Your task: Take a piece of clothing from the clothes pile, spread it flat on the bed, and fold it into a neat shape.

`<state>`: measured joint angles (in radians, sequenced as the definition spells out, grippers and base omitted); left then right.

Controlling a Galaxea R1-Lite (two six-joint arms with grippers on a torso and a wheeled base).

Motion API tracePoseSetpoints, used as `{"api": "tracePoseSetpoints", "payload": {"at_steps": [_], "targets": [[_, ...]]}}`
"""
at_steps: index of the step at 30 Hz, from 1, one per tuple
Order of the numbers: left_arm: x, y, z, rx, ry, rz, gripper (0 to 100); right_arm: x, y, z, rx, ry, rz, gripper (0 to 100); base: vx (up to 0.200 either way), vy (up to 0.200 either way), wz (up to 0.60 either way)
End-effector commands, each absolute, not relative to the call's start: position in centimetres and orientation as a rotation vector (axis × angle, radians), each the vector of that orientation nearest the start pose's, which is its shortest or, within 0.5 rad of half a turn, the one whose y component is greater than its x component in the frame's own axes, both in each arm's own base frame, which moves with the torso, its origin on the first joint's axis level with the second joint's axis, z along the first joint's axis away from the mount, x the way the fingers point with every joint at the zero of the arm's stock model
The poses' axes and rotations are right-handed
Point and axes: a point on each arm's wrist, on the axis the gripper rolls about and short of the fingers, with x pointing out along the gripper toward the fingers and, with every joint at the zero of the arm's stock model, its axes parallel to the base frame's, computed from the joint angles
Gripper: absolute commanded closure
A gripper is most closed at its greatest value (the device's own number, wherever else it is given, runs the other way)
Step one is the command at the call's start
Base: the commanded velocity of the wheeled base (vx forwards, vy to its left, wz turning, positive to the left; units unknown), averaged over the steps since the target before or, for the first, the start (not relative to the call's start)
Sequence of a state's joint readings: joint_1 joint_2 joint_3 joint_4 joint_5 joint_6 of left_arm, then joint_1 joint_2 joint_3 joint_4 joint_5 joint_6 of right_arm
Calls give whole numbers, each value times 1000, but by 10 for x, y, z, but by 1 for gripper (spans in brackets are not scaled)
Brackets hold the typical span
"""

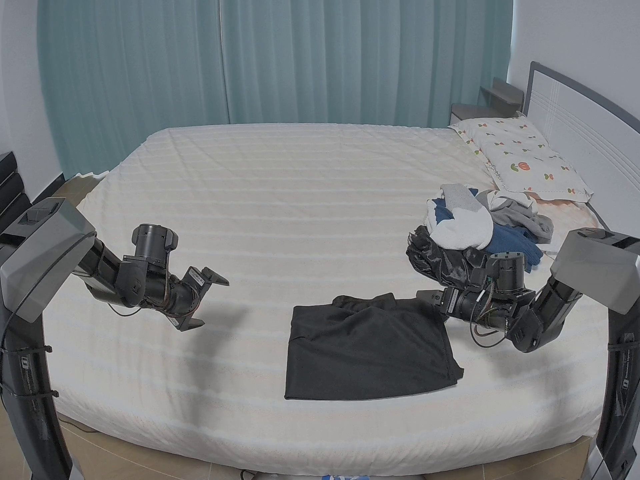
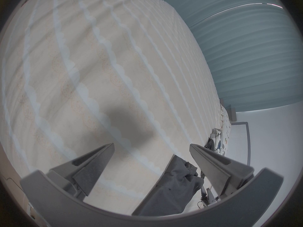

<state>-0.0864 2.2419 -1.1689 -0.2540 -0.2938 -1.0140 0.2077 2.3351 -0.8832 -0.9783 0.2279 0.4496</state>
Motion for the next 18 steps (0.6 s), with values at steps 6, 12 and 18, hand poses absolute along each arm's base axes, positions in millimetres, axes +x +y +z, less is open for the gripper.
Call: {"api": "tracePoseSetpoints", "payload": {"at_steps": [6, 12, 18], "targets": [[404, -42, 42, -1024, 936, 88, 0, 406, 100, -27, 427, 621, 301, 100, 0, 0, 0], [404, -42, 42, -1024, 936, 88, 0, 415, 90, -19, 443, 566, 249, 100, 0, 0, 0], [404, -42, 42, -1024, 936, 88, 0, 417, 78, -20, 488, 565, 195, 100, 0, 0, 0]]}}
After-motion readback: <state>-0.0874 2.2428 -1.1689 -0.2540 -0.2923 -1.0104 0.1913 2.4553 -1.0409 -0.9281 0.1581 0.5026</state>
